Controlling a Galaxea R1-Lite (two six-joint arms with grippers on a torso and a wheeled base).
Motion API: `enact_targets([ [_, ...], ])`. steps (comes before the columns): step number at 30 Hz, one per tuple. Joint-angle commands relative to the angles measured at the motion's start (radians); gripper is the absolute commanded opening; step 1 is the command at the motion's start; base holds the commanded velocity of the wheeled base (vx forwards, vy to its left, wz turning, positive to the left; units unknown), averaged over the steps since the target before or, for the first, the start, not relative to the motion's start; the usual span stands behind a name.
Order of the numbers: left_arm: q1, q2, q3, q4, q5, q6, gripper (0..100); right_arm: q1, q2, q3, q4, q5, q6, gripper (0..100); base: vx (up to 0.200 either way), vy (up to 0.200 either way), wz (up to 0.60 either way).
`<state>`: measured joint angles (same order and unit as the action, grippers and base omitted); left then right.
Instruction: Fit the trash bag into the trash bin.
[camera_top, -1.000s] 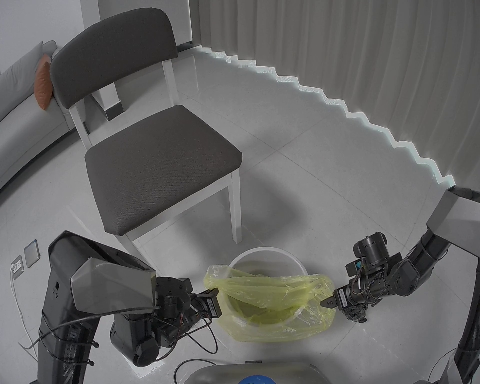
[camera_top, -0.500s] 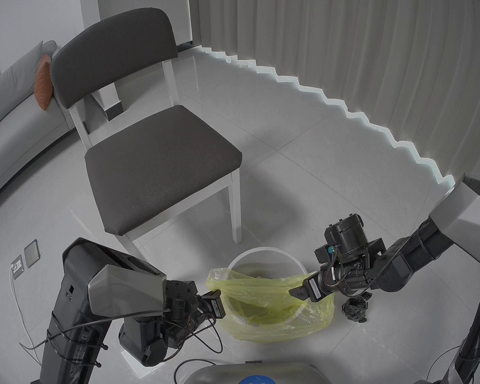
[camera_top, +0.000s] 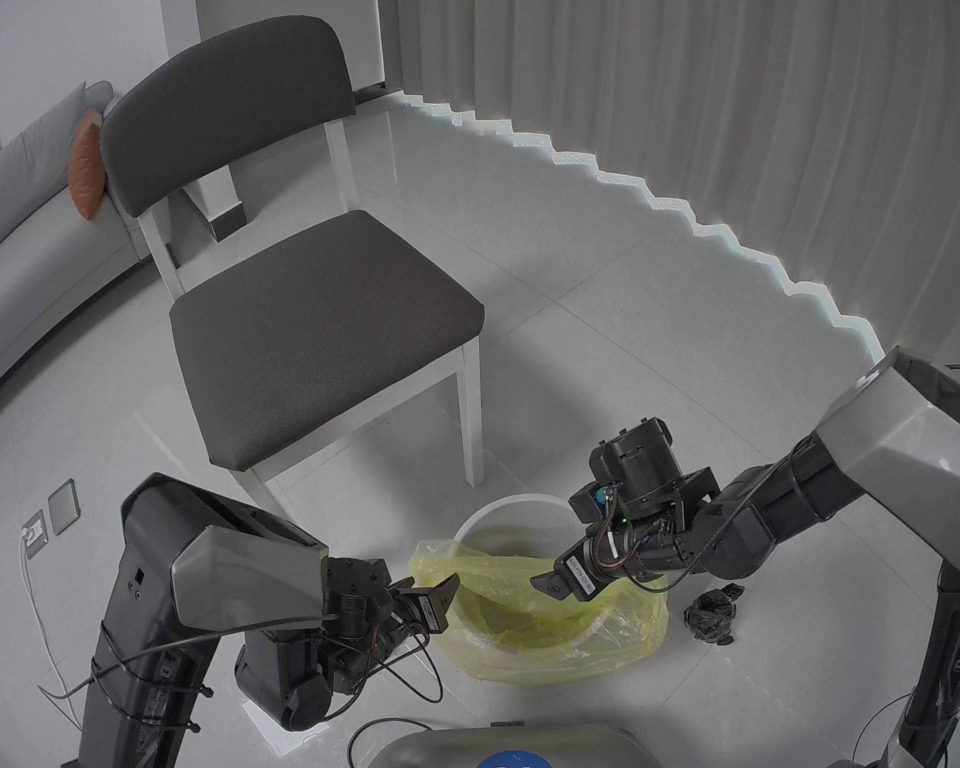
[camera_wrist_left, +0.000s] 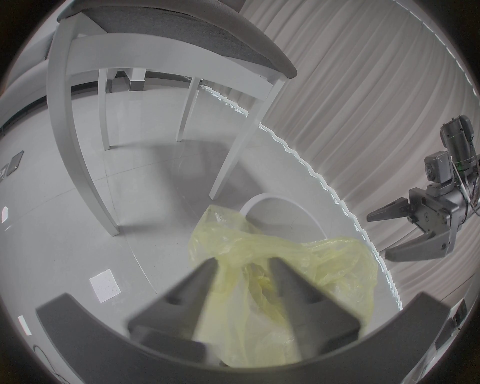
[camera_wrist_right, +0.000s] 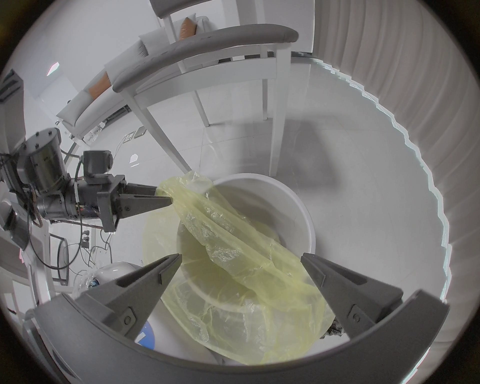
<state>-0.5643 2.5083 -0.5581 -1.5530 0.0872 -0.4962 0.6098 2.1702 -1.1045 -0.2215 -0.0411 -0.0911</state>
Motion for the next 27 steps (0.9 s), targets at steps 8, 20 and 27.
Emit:
enact_targets([
  [8, 0.001, -0.034, 0.01, -0.013, -0.001, -0.001, 100, 0.022, 0.143, -0.109, -0.015, 0.0, -0.098, 100, 0.0, 0.0, 0.0],
  [20, 0.0, -0.039, 0.012, -0.013, -0.001, 0.001, 100, 0.054, 0.214, -0.158, -0.015, 0.0, -0.131, 100, 0.0, 0.0, 0.0],
  [27, 0.0, -0.043, 0.012, -0.013, -0.001, 0.001, 100, 0.07, 0.227, -0.167, -0.013, 0.0, -0.13, 100, 0.0, 0.0, 0.0],
])
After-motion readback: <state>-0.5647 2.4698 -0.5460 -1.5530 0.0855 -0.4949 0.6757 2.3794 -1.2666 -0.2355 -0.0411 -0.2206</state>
